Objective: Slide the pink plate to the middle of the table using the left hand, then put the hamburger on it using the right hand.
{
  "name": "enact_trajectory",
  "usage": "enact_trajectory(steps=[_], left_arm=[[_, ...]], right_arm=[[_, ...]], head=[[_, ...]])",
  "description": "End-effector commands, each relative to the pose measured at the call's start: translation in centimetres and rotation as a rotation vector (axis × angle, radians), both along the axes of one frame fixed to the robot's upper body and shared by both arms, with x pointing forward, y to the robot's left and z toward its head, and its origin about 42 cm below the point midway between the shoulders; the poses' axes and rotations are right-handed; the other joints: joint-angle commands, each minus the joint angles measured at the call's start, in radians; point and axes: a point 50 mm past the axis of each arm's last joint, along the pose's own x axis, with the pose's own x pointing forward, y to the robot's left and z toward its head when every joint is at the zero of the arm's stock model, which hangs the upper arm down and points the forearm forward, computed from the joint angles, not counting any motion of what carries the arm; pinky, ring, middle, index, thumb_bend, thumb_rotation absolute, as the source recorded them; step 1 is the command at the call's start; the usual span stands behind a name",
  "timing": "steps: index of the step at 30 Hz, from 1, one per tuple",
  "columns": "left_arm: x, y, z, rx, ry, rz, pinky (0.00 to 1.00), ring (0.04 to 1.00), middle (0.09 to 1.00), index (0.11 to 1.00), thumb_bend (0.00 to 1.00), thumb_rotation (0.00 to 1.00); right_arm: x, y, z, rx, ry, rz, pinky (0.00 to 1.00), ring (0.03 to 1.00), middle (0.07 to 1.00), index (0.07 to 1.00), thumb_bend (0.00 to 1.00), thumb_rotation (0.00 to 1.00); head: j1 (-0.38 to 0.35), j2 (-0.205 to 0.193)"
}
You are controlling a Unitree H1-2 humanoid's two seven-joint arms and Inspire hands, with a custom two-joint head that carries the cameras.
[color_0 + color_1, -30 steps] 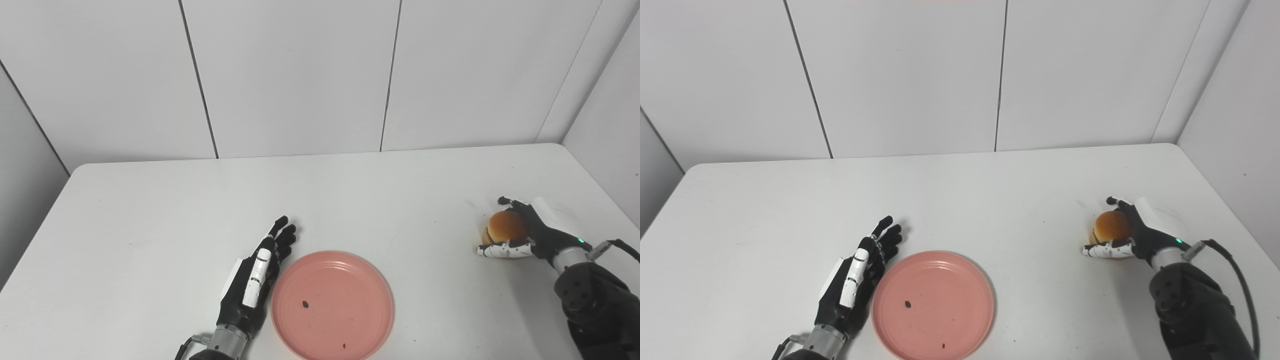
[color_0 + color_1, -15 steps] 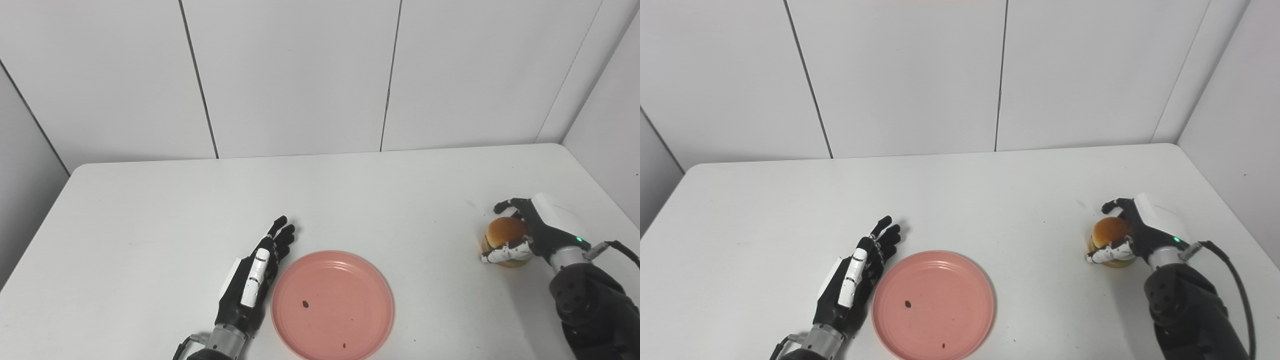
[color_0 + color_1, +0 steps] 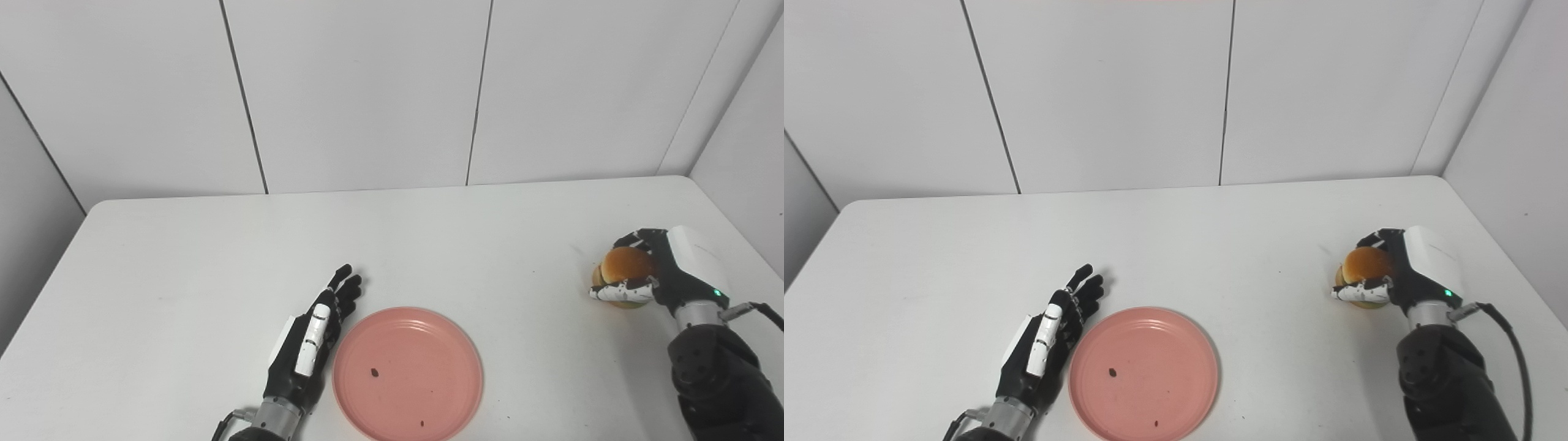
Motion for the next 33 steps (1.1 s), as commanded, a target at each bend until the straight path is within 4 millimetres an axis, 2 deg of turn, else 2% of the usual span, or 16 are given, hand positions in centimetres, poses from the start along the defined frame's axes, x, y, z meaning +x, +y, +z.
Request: enact_trajectory(steps=[1,5,8,10,13,14,17,20,22,24,27,29,31,33], left_arm=[[-1.0,0.5,-2.3,0.016,0.085,0.015,0.97,0.944,0.929,0.911,0.51,1.00],[-1.0,0.4,-2.2,0.022,0.088,0.015,0.97,0.945,0.932,0.921,0.51,1.00],[-0.9,0.1,-2.1,0.026,0.088,0.022,0.97,0.944,0.931,0.922,0.51,1.00],[-0.9,0.0,-2.0,0.035,0.087,0.026,0.96,0.942,0.930,0.916,0.52,1.00],[-0.8,-0.3,-2.0,0.039,0.091,0.024,0.96,0.945,0.933,0.916,0.53,1.00],[-0.7,-0.3,-2.0,0.037,0.092,0.024,0.96,0.947,0.935,0.920,0.54,1.00],[-0.7,-0.5,-2.0,0.043,0.090,0.018,0.96,0.953,0.941,0.926,0.54,1.00],[-0.6,-0.7,-2.1,0.051,0.084,0.016,0.95,0.955,0.944,0.929,0.54,1.00],[-0.6,-0.8,-2.1,0.053,0.081,0.017,0.95,0.954,0.943,0.927,0.55,1.00],[-0.5,-0.9,-2.1,0.060,0.088,0.021,0.95,0.954,0.941,0.926,0.55,1.00],[-0.5,-1.1,-2.1,0.070,0.086,0.021,0.95,0.958,0.945,0.929,0.56,1.00],[-0.4,-1.2,-2.2,0.076,0.085,0.023,0.95,0.957,0.945,0.929,0.56,1.00],[-0.4,-1.2,-2.3,0.079,0.085,0.026,0.95,0.953,0.941,0.925,0.57,1.00],[-0.3,-1.3,-2.3,0.081,0.086,0.027,0.96,0.954,0.940,0.921,0.56,1.00]], right_arm=[[0.0,0.6,2.7,0.006,-0.147,0.071,0.28,0.374,0.495,0.535,0.51,0.00],[-0.1,2.3,3.1,0.039,-0.189,0.140,0.26,0.360,0.476,0.544,0.51,0.00],[-0.5,4.7,3.4,0.045,-0.205,0.196,0.21,0.343,0.451,0.544,0.50,0.00],[-0.6,6.3,3.6,0.046,-0.215,0.241,0.22,0.346,0.454,0.550,0.50,0.00],[-0.8,7.6,3.5,0.051,-0.218,0.290,0.22,0.347,0.454,0.550,0.50,0.00],[-0.8,8.0,3.4,0.054,-0.220,0.306,0.19,0.375,0.479,0.513,0.51,0.00],[-0.9,8.9,3.1,0.062,-0.226,0.356,0.15,0.394,0.492,0.489,0.51,0.00],[-1.1,9.6,2.9,0.052,-0.227,0.391,0.17,0.389,0.499,0.487,0.51,0.00],[-1.2,9.8,2.8,0.052,-0.228,0.413,0.21,0.356,0.469,0.539,0.50,0.00],[-1.2,10.1,2.6,0.049,-0.225,0.450,0.23,0.352,0.468,0.549,0.50,0.00],[-1.4,10.8,2.2,0.068,-0.221,0.496,0.23,0.437,0.438,0.524,0.51,0.00],[-1.5,11.4,2.0,0.062,-0.221,0.522,0.23,0.443,0.436,0.522,0.51,0.00],[-1.6,12.0,1.7,0.061,-0.224,0.548,0.23,0.367,0.454,0.541,0.51,0.00],[-1.7,12.7,1.4,0.063,-0.227,0.577,0.23,0.353,0.455,0.547,0.50,0.00]], head=[[0.021,0.002],[0.027,0.003],[0.042,0.007],[0.051,0.011],[0.063,0.010],[0.066,0.010],[0.080,0.013],[0.095,0.014],[0.099,0.013],[0.106,0.013],[0.115,0.013],[0.117,0.011],[0.117,0.008],[0.119,0.006]])
